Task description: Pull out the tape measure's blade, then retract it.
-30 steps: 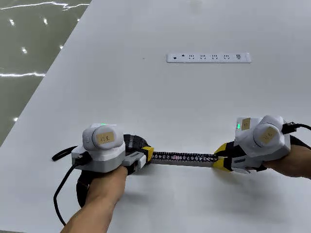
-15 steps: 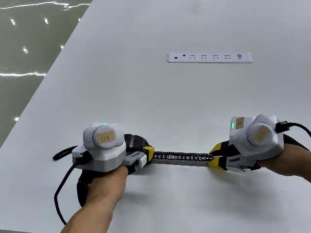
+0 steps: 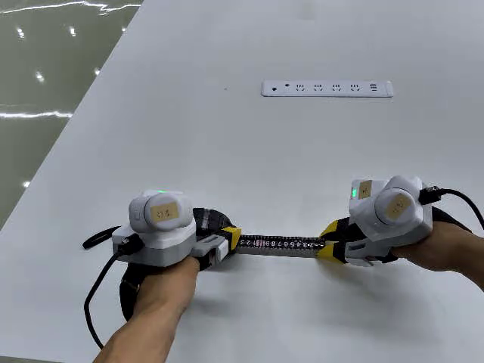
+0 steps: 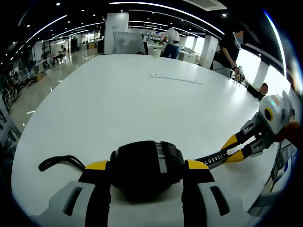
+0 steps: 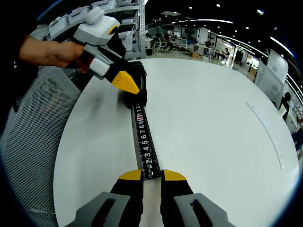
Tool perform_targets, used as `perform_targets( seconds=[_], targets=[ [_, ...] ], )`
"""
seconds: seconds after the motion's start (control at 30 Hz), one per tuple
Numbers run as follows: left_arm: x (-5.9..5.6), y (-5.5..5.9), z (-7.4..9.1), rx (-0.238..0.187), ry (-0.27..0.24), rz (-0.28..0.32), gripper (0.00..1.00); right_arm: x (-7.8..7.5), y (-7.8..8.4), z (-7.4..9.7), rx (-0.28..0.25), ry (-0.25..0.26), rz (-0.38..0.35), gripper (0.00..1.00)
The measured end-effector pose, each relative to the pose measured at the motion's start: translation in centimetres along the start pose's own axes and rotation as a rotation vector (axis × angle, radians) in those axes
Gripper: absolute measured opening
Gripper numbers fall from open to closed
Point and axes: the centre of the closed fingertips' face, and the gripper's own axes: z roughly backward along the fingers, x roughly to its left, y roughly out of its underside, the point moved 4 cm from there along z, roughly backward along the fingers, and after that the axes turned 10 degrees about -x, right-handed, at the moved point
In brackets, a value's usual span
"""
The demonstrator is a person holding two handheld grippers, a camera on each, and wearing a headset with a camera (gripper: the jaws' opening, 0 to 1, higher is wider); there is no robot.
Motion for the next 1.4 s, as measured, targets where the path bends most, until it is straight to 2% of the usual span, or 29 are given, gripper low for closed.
perform_targets(
  seconds=[1.4],
  targets=[
    [0.0,0.0,0.0,0.002,0.008,0.013,0.56,0.5,-2.0,-2.3,-0.02,-0.026,0.009,0.1]
  ],
)
